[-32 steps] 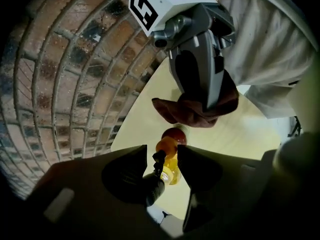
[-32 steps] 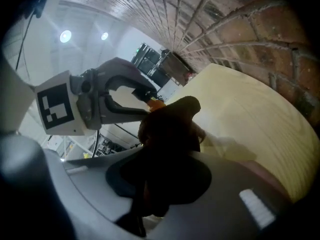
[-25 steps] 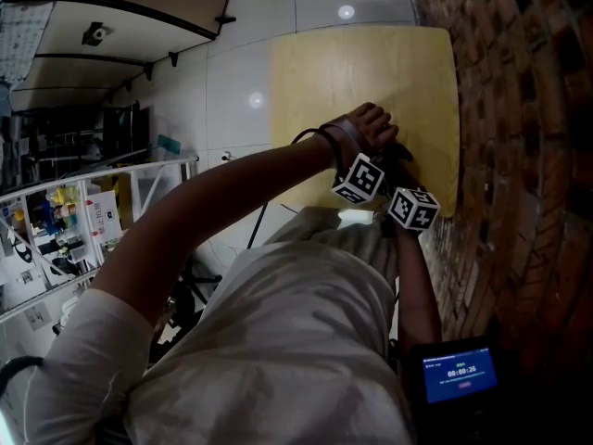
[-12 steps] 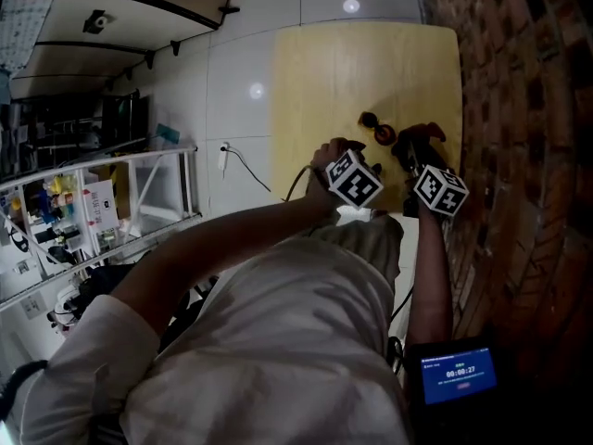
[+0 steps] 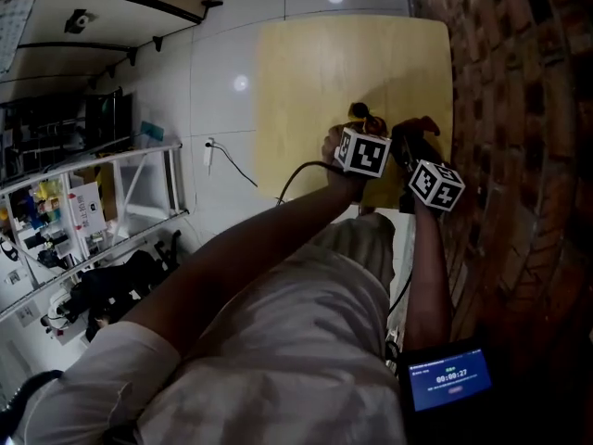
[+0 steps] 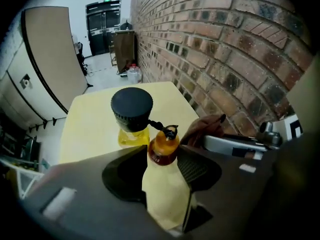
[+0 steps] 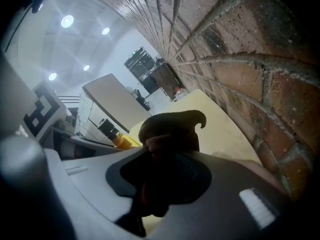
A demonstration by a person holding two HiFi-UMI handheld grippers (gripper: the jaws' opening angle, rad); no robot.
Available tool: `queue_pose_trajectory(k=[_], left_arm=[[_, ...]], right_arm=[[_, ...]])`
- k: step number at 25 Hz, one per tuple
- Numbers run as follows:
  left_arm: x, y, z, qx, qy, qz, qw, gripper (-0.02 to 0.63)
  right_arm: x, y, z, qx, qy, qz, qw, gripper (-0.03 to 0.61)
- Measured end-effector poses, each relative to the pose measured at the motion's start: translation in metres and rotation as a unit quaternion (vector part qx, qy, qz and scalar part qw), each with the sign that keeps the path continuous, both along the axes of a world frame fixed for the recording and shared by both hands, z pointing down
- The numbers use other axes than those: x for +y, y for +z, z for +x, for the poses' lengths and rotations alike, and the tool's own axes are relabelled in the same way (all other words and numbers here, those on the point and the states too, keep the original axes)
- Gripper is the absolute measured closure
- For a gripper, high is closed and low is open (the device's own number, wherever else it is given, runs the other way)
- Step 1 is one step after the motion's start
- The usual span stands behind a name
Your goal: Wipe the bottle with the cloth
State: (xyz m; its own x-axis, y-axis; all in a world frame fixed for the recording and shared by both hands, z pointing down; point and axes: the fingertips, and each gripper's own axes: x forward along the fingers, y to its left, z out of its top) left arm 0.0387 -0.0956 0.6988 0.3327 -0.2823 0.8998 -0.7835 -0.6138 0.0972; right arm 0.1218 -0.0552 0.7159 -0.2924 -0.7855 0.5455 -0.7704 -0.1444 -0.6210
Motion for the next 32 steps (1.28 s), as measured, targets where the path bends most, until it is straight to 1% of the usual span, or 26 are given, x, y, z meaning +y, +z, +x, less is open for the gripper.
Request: queue_pose_trajectory(k=[2, 3, 4, 6, 8, 11, 13, 14, 16, 17, 18, 20, 21, 24, 26, 28, 30, 31, 32], left_arm=[[-0.003, 0.005, 0.003, -0.004, 0.004, 0.011, 0.9999, 0.411], [-0.003, 0.008, 0.004, -0.009, 0.011, 0.013, 0.9998, 0.438], [-0.001, 0.011, 0.004, -0.014, 0.019, 0.013, 0.9996, 0.447], [0.004, 0.013, 0.001, -0.02, 0.043, 0.011, 0.9988, 0.453], [0.01, 0.013, 0.002, -0.02, 0.072, 0.012, 0.9971, 0.457], [0.015, 0.013, 0.008, -0.027, 0.12, 0.021, 0.9921, 0.457], [0.016, 0.014, 0.009, -0.033, 0.143, 0.03, 0.9887, 0.457], [0.016, 0.014, 0.009, -0.035, 0.152, 0.033, 0.9873, 0.457], [0.016, 0.012, 0.008, -0.037, 0.17, 0.036, 0.984, 0.457], [0.016, 0.013, 0.007, -0.038, 0.181, 0.037, 0.9821, 0.456], [0.017, 0.014, 0.006, -0.04, 0.191, 0.037, 0.9802, 0.456], [0.019, 0.018, 0.004, -0.041, 0.207, 0.037, 0.9768, 0.456], [0.02, 0.018, 0.005, -0.042, 0.214, 0.037, 0.9752, 0.456], [0.023, 0.015, 0.003, -0.042, 0.236, 0.037, 0.97, 0.456], [0.024, 0.014, 0.002, -0.043, 0.255, 0.036, 0.9652, 0.456], [0.024, 0.016, 0.0, -0.045, 0.279, 0.036, 0.9585, 0.457], [0.023, 0.018, -0.001, -0.046, 0.307, 0.04, 0.9498, 0.457], [0.023, 0.019, -0.002, -0.044, 0.32, 0.042, 0.9454, 0.456], [0.023, 0.019, -0.002, -0.041, 0.333, 0.042, 0.9412, 0.457]], right_arm=[[-0.003, 0.004, 0.004, 0.001, -0.004, 0.0, 1.0, 0.491], [-0.004, 0.005, 0.006, 0.0, -0.006, 0.001, 1.0, 0.491], [-0.006, 0.005, 0.007, -0.001, -0.008, 0.003, 1.0, 0.491], [-0.012, -0.002, 0.008, -0.009, -0.013, 0.013, 1.0, 0.491], [-0.024, -0.015, 0.008, -0.019, -0.024, 0.032, 0.999, 0.491], [-0.055, -0.034, 0.007, -0.034, -0.06, 0.069, 0.995, 0.491], [-0.073, -0.036, -0.003, -0.054, -0.099, 0.07, 0.991, 0.491], [-0.078, -0.031, -0.011, -0.065, -0.123, 0.056, 0.989, 0.491], [-0.08, -0.01, -0.031, -0.081, -0.17, 0.005, 0.982, 0.491], [-0.078, 0.004, -0.04, -0.084, -0.184, -0.021, 0.979, 0.491], [-0.075, 0.02, -0.045, -0.087, -0.186, -0.043, 0.978, 0.491], [-0.072, 0.048, -0.047, -0.095, -0.171, -0.076, 0.978, 0.491], [-0.072, 0.061, -0.045, -0.09, -0.166, -0.094, 0.978, 0.491], [-0.067, 0.092, -0.043, -0.038, -0.183, -0.146, 0.971, 0.491], [-0.065, 0.099, -0.043, -0.007, -0.201, -0.162, 0.966, 0.491], [-0.062, 0.1, -0.04, 0.012, -0.206, -0.167, 0.964, 0.491], [-0.056, 0.098, -0.031, 0.024, -0.185, -0.168, 0.968, 0.491], [-0.052, 0.095, -0.025, 0.02, -0.163, -0.164, 0.973, 0.491], [-0.047, 0.089, -0.019, 0.007, -0.137, -0.155, 0.978, 0.491]])
